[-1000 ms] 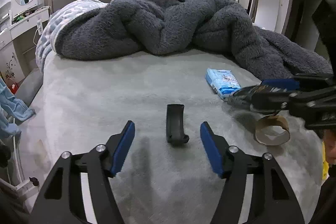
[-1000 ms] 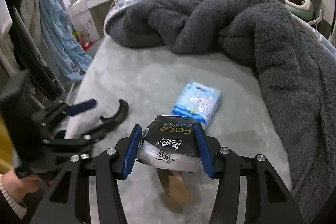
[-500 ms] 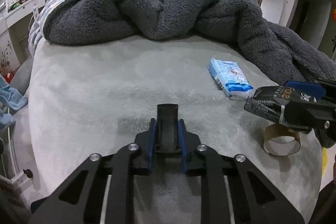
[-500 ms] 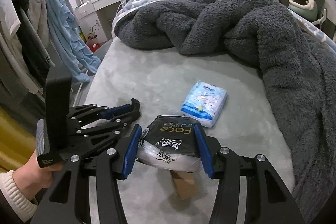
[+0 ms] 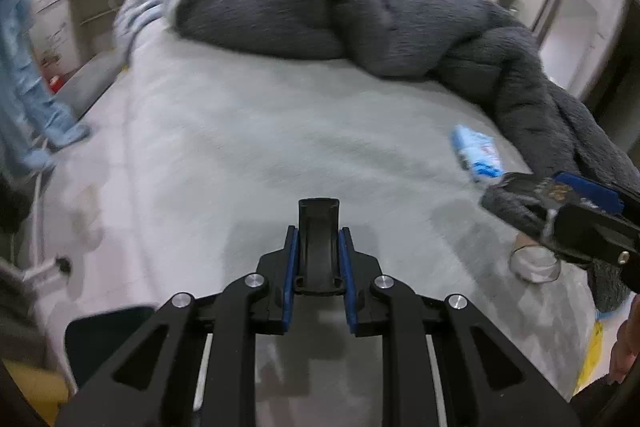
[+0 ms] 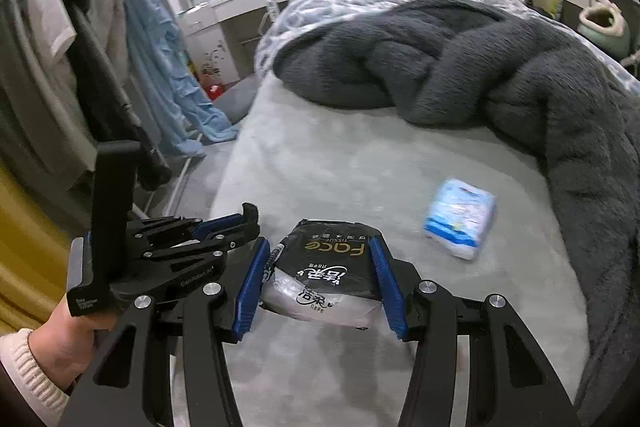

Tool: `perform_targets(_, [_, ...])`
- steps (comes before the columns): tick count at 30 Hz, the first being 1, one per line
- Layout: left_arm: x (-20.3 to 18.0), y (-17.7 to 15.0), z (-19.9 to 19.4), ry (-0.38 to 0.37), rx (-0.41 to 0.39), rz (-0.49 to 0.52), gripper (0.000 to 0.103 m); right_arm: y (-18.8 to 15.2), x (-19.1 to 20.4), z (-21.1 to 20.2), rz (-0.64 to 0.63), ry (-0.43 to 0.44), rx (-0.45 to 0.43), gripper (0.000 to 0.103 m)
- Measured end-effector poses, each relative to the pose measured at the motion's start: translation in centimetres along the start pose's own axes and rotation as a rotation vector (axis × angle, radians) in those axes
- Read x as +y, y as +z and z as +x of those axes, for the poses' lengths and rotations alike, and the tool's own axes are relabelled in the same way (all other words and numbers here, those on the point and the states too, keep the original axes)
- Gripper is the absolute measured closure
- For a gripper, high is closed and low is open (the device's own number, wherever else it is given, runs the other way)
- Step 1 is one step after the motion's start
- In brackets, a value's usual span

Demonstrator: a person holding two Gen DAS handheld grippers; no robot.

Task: Collect trash
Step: 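Drop the black piece into the bin with the left tool while the right tool drops the tissue pack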

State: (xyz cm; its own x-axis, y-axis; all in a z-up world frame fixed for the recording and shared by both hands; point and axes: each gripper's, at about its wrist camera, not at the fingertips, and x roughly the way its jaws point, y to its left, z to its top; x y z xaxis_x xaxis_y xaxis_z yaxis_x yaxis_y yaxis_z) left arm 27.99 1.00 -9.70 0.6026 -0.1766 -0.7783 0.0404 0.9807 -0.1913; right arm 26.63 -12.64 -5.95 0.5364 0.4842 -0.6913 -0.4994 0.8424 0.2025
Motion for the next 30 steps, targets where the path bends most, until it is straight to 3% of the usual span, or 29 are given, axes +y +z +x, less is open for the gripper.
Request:
perform_targets(9, [6.2,-4.0,-3.2,0.13,0.071,-0.132,0.081,0.1,5.6,0.5,-0.086,0.088,-0.005,0.05])
perform_targets(15, [11.1,-7.7,-3.1,0.186,0.158,-0.23,0.081,-0.2,9.0,2.7,-0.142,0.13,0.039,0.05])
perform_targets(23, [16.6,-11.9,-1.4,0.192,0.283,-0.345,0.081,-0.9,14.2,5.8,-0.209,0.2,0.099,0.05])
perform_targets(30, [19.5,-14.8,0.0,0.13,0.375,-0.437,0.081,-0.4,16.5,8.4,-0.222,0.238,0.137,0.05])
